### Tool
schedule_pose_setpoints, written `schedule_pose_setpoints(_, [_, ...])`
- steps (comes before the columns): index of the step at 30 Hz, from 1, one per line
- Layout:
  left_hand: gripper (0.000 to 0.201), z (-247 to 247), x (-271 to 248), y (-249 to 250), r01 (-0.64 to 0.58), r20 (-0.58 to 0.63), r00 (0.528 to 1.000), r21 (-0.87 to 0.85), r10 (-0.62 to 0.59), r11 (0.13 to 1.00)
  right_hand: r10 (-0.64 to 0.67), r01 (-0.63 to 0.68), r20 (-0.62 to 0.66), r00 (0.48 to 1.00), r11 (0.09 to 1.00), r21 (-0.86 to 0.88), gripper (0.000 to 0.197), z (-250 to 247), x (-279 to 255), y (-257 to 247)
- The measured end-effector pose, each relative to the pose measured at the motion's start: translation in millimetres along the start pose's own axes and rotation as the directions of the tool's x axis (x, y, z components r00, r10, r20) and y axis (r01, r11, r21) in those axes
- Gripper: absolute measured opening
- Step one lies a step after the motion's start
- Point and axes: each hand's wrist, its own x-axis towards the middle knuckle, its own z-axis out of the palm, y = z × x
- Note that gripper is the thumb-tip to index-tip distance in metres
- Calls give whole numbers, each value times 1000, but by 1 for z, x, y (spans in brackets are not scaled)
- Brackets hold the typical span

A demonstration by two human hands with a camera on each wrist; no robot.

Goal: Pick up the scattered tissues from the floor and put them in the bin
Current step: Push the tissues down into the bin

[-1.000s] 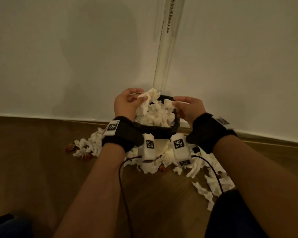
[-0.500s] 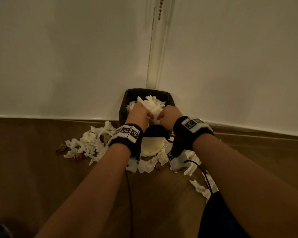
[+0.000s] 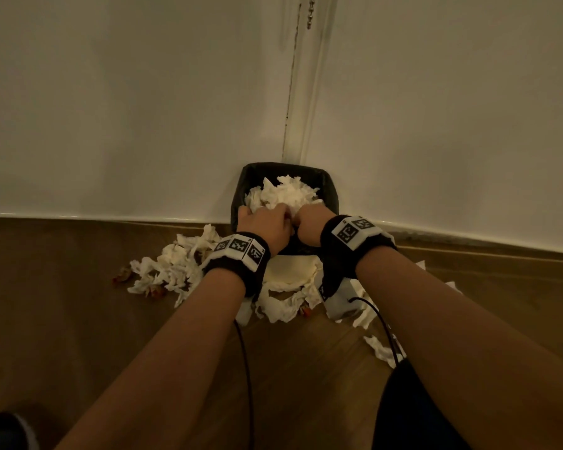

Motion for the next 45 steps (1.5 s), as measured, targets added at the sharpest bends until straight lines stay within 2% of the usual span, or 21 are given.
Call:
schedule_pose_setpoints(3, [23,-1,-5,-8,-55,-92,995,-233,34,971,26,-23,-75,997,999,31,37,-12,-1,3])
schedule_pose_setpoints(5, [20,-2,-8,-14,-86,-111,992,-296,55,951,36,-32,-93,995,999,44,38,-18,-1,5])
schedule_pose_setpoints(8, [15,-1,-10,-19,-76,-85,994,-154,64,985,71,-57,-156,985,994,94,32,-19,1,10])
schedule_pose_setpoints(10, [22,-3,-8,-19,-16,-116,993,-36,12,999,124,-89,-262,957,986,139,27,-19,0,12])
schedule_pose_setpoints(11, [24,-5,-7,-18,20,-129,991,-10,-21,1000,108,-64,-333,937,988,141,27,-17,0,11])
schedule_pose_setpoints(13, [21,-8,-4,-17,63,-130,990,10,-61,998,-21,78,-437,899,991,113,36,-14,0,9])
schedule_pose_setpoints(14, [22,-10,-3,-16,67,-120,991,25,-64,997,-102,143,-424,900,988,65,40,-12,2,5])
schedule_pose_setpoints(16, [25,-11,-2,-8,55,-83,995,66,-49,996,-163,165,-240,957,986,-9,40,-5,4,4])
schedule_pose_setpoints(18, [29,-14,-3,-4,45,-39,998,113,-41,993,-84,84,-34,996,996,11,42,4,8,2])
schedule_pose_setpoints(20, [41,-14,-5,-3,46,22,999,152,-50,987,-43,45,80,996,999,-25,45,12,9,1])
schedule_pose_setpoints(23, [44,-12,-7,-5,42,89,995,131,-53,991,-30,38,117,993,997,-67,44,19,10,4])
schedule_pose_setpoints(25, [45,-13,-10,-5,36,87,995,84,-44,996,-29,34,79,996,997,-69,43,18,12,4])
schedule_pose_setpoints(28, [40,-15,-19,-12,42,-69,996,-98,-49,994,-14,13,-15,1000,998,-64,41,1,10,-2])
schedule_pose_setpoints(30, [31,-15,-29,-23,37,-279,953,-284,-119,958,19,-28,-118,993,997,-72,36,-13,5,-6])
schedule_pose_setpoints(32, [23,-14,-41,-35,30,-439,868,-421,-233,907,43,-67,-284,958,995,-75,26,-22,0,-5])
schedule_pose_setpoints(34, [21,-8,-56,-49,55,-497,796,-509,-345,859,18,-53,-420,907,996,-73,20,-25,-6,-9])
schedule_pose_setpoints(35, [21,-3,-63,-54,72,-505,772,-535,-387,842,-5,-20,-468,884,999,-49,25,-24,-9,-12])
schedule_pose_setpoints(37, [20,8,-74,-64,114,-492,752,-558,-439,822,-53,71,-504,862,997,16,35,-23,-15,-23])
schedule_pose_setpoints(41, [15,40,-89,-73,235,-374,800,-526,-470,818,-171,236,-522,836,970,59,39,-9,-26,-45])
schedule_pose_setpoints(43, [12,55,-95,-75,288,-282,837,-502,-469,816,-232,276,-467,853,961,28,41,3,-25,-50])
schedule_pose_setpoints(45, [11,70,-100,-75,361,-162,870,-436,-466,825,-265,279,-345,900,960,-8,43,20,-20,-53])
